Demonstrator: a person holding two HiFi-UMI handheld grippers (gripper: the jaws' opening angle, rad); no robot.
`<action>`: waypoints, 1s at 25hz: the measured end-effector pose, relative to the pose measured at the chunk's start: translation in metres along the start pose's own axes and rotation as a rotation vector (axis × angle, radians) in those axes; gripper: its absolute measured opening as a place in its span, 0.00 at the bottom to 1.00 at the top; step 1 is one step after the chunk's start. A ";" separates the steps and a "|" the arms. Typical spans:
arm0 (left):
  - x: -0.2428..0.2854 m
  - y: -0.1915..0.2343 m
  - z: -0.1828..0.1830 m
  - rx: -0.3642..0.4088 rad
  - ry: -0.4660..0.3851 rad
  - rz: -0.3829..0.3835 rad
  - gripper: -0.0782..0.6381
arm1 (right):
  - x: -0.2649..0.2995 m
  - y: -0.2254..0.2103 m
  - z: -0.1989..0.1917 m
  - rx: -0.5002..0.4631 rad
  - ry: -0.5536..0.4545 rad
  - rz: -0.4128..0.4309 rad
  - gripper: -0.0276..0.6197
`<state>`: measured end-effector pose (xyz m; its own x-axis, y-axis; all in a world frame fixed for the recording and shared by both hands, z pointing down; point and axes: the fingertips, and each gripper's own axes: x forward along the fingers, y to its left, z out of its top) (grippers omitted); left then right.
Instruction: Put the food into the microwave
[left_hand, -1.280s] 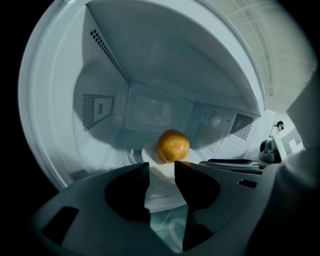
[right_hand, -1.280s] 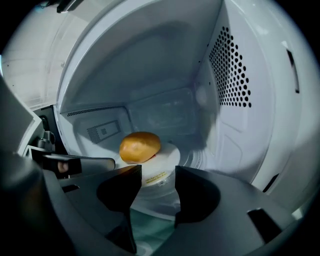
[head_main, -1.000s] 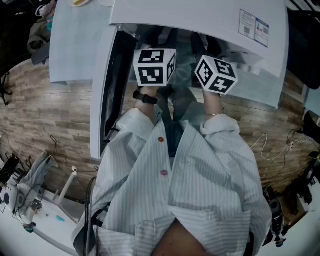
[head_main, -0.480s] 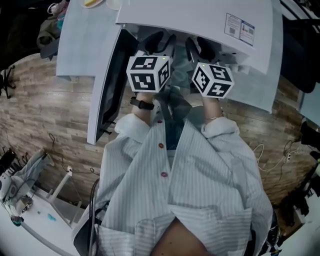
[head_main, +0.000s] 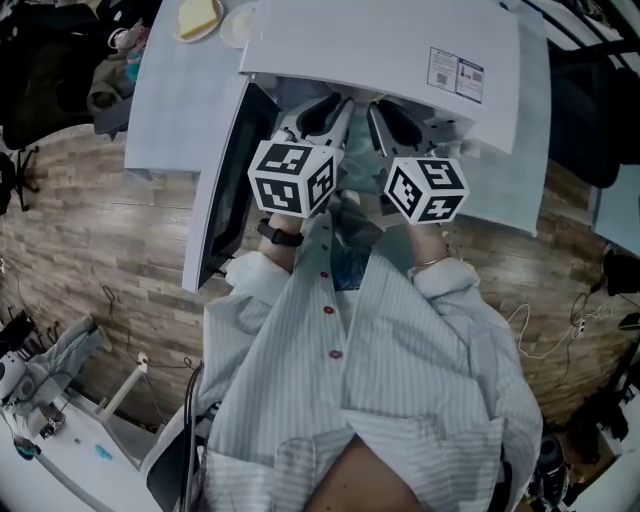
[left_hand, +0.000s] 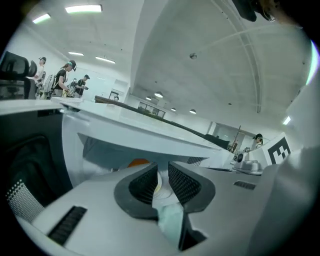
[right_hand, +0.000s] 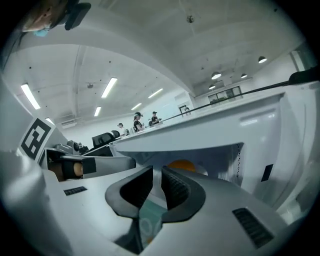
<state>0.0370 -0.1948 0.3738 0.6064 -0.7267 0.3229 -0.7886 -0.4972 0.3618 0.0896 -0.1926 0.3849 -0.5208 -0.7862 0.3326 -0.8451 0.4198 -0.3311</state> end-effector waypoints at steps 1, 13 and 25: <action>-0.001 -0.004 0.003 0.001 -0.006 -0.013 0.21 | -0.002 0.003 0.003 0.006 -0.001 0.009 0.15; -0.019 -0.031 0.026 0.056 -0.026 -0.094 0.15 | -0.022 0.034 0.036 -0.005 -0.030 0.106 0.11; -0.031 -0.046 0.040 0.076 -0.027 -0.166 0.12 | -0.030 0.048 0.046 -0.002 -0.009 0.186 0.09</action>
<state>0.0502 -0.1682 0.3121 0.7270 -0.6432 0.2406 -0.6837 -0.6452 0.3410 0.0701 -0.1697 0.3189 -0.6671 -0.6989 0.2579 -0.7345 0.5594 -0.3841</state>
